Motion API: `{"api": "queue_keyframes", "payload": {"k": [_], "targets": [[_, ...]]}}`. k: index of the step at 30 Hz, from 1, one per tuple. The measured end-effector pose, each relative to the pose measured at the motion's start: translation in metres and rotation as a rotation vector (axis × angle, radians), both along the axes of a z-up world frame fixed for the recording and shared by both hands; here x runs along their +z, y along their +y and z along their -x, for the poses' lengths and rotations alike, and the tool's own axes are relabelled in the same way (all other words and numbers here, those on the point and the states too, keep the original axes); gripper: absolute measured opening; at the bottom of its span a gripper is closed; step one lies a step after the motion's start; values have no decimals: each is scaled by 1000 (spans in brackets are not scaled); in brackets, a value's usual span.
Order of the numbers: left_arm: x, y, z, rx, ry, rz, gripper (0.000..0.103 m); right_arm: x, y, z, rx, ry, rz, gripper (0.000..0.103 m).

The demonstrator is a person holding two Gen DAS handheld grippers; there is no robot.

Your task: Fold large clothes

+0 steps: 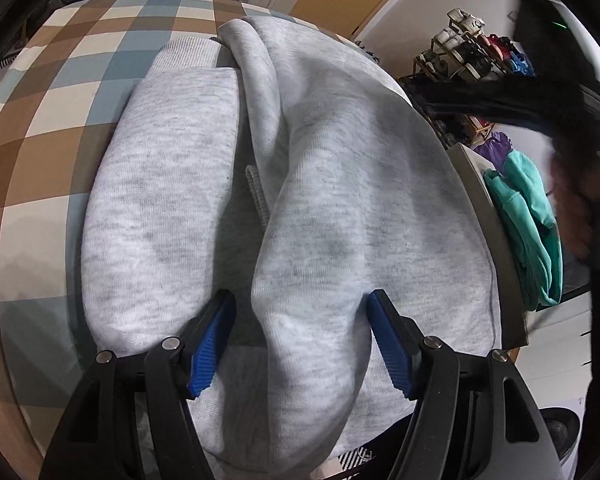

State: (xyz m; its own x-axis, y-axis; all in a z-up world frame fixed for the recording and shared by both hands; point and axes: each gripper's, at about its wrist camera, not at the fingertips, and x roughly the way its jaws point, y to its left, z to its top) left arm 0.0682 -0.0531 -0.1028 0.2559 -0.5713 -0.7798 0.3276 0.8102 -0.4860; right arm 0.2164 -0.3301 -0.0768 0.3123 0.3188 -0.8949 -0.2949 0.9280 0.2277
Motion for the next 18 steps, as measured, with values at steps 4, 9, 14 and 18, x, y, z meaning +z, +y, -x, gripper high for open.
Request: {"api": "queue_keyframes", "payload": {"k": [4, 9, 14, 18], "targets": [[1, -2, 0, 5, 6, 2, 65, 4, 22, 68, 129, 56, 27, 52], [0, -3, 2, 7, 2, 2, 65, -38, 49, 114, 215, 84, 136, 51], [-1, -5, 5, 3, -10, -12, 65, -65, 72, 118, 230, 38, 201, 71], [-1, -5, 4, 3, -6, -12, 65, -68, 77, 122, 214, 11, 207, 76]]}}
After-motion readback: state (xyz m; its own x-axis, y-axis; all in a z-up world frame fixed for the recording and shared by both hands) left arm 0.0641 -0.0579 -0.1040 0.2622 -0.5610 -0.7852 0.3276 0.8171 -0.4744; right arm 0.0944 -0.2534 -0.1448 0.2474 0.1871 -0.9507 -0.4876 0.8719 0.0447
